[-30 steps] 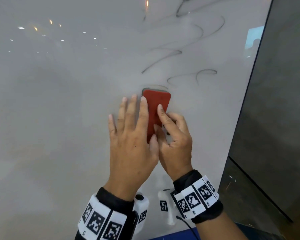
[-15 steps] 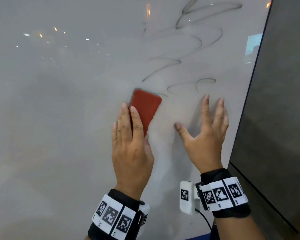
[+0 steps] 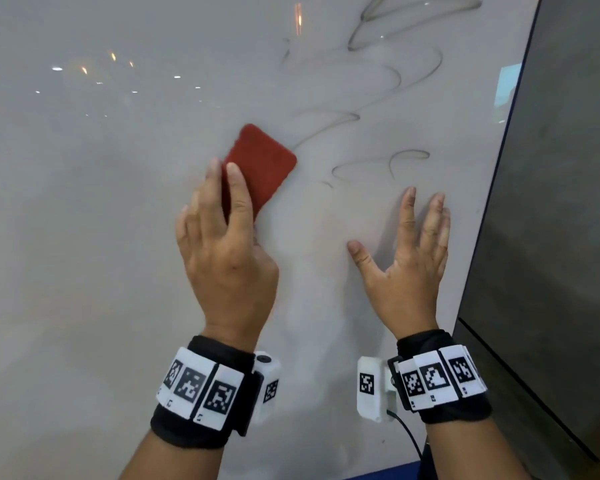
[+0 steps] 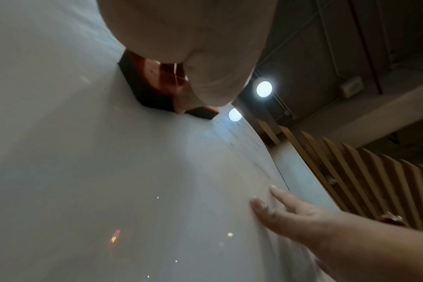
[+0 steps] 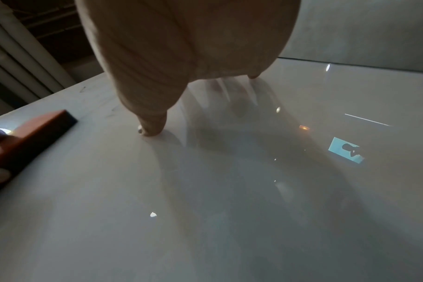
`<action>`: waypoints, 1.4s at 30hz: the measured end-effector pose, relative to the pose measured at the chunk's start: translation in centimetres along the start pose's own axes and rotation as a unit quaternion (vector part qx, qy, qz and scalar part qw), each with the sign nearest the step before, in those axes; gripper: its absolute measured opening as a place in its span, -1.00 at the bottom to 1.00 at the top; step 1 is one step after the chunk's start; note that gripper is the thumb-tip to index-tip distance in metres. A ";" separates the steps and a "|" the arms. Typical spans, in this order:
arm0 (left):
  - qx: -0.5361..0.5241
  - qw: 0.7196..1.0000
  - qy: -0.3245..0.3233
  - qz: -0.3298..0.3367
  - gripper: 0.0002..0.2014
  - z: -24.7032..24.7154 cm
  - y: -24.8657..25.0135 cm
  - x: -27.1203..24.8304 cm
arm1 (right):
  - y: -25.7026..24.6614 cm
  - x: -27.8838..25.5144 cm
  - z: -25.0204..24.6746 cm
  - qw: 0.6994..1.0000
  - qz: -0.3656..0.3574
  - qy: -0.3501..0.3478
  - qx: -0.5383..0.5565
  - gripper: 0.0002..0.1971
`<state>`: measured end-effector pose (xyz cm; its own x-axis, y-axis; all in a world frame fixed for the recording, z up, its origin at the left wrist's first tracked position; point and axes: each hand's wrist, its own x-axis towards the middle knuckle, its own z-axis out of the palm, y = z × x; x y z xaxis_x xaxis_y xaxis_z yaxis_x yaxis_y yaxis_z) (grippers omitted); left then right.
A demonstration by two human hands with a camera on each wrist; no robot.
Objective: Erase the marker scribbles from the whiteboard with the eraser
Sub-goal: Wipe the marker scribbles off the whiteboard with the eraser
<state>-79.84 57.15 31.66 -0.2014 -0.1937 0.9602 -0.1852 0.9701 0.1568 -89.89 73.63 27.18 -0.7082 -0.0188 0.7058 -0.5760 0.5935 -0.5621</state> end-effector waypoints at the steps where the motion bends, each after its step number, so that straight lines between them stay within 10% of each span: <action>1: 0.002 0.999 0.020 -0.028 -0.28 0.0 -0.1 0.4 | 0.0 0.0 0.0 1.000 0.001 -0.002 -0.001 -0.03; 9: 0.027 0.989 -0.071 0.126 -0.30 1.2 2.6 -2.0 | -0.1 0.1 0.0 1.000 0.000 -0.015 -0.012 -0.02; 15: 0.040 0.999 0.008 -0.027 -0.29 1.2 2.5 0.3 | 0.1 -0.1 -0.1 1.000 0.002 -0.019 -0.018 -0.03; 20: 0.032 0.976 -0.121 0.181 -0.36 1.9 4.8 -2.8 | 0.3 -0.1 -0.2 1.000 -0.008 -0.017 -0.021 -0.01; 29: 0.016 1.000 0.004 -0.026 -0.26 1.6 4.0 0.9 | 0.5 -0.2 -0.3 0.999 -0.007 -0.026 -0.028 -0.03; 34: -0.004 0.980 -0.118 0.162 -0.34 2.2 6.6 -0.4 | 0.5 -0.2 -0.1 1.000 -0.014 -0.008 -0.011 -0.02; 42: -0.047 0.961 -0.182 0.202 -0.36 1.5 5.5 0.6 | -2.5 0.0 -1.3 0.985 -0.077 0.090 0.127 -0.12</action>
<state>-82.46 62.11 32.76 -0.5643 0.1811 0.8054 0.0643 0.9823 -0.1758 -87.96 73.20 29.13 -0.5333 0.0637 0.8435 -0.7709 0.3739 -0.5157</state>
